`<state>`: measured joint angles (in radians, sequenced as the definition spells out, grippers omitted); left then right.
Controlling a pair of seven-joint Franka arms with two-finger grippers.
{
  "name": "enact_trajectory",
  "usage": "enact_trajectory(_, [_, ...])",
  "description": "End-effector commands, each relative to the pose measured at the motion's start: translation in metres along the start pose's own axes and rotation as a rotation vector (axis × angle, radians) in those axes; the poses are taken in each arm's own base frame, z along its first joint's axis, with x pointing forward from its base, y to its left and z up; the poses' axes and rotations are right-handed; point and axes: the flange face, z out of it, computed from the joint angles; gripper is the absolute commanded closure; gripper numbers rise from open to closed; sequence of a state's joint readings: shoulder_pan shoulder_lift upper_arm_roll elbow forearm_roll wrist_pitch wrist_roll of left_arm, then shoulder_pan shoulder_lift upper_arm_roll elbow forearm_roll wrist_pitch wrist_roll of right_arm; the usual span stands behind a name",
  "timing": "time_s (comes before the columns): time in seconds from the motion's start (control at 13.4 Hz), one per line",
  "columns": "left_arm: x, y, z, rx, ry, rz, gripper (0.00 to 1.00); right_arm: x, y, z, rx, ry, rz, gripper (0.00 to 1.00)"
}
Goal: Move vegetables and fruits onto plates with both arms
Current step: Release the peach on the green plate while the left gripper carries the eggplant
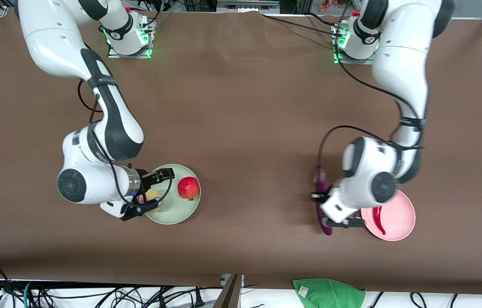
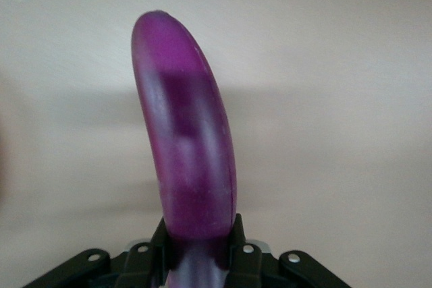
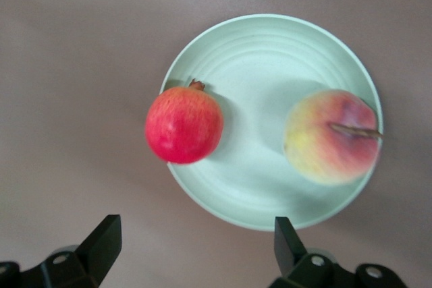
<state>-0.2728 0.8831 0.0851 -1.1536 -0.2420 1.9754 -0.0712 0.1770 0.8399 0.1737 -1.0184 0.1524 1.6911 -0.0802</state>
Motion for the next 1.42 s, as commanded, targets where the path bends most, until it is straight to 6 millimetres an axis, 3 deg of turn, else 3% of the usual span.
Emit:
enact_trajectory(0.0, [0.002, -0.038, -0.015, 0.082, -0.018, 0.15, 1.0, -0.03, -0.023, -0.061, -0.01, -0.024, 0.051, 0.0])
enact_trajectory(0.22, [0.006, -0.122, -0.019, 0.075, -0.033, 0.277, 1.0, -0.069, -0.047, -0.122, -0.04, -0.02, 0.048, 0.0])
enact_trajectory(0.3, [0.002, -0.139, -0.012, 0.069, -0.054, 0.307, 1.0, -0.089, -0.054, -0.142, -0.064, -0.015, 0.048, 0.0])
enact_trajectory(0.45, [-0.004, -0.167, -0.006, 0.06, -0.077, 0.322, 1.0, -0.151, -0.065, -0.172, -0.116, -0.009, 0.069, 0.0])
enact_trajectory(0.6, [-0.009, -0.182, -0.001, 0.047, -0.109, 0.322, 1.0, -0.206, -0.072, -0.177, -0.149, 0.038, 0.081, 0.0])
enact_trajectory(0.75, [-0.015, -0.186, 0.011, 0.041, -0.136, 0.315, 1.0, -0.234, -0.057, -0.194, -0.182, 0.042, 0.105, 0.0])
enact_trajectory(0.82, [-0.015, -0.189, 0.01, 0.041, -0.134, 0.313, 0.74, -0.239, -0.053, -0.203, -0.22, 0.033, 0.106, 0.0])
enact_trajectory(0.9, [-0.014, -0.191, 0.008, 0.042, -0.129, 0.31, 0.18, -0.243, -0.043, -0.215, -0.268, 0.034, 0.116, 0.0])
enact_trajectory(0.97, [-0.012, -0.192, 0.002, 0.033, -0.114, 0.299, 0.0, -0.247, -0.029, -0.224, -0.281, 0.031, 0.121, 0.0])
enact_trajectory(1.12, [-0.013, -0.193, -0.001, 0.016, -0.121, 0.292, 0.0, -0.252, 0.006, -0.238, -0.309, 0.039, 0.098, 0.0])
enact_trajectory(1.2, [-0.013, -0.187, -0.005, 0.005, -0.135, 0.293, 0.0, -0.25, 0.011, -0.249, -0.34, 0.047, 0.056, 0.0])
enact_trajectory(1.34, [-0.004, -0.176, -0.039, 0.011, -0.118, 0.306, 0.0, -0.243, 0.017, -0.254, -0.336, 0.042, 0.075, 0.0])
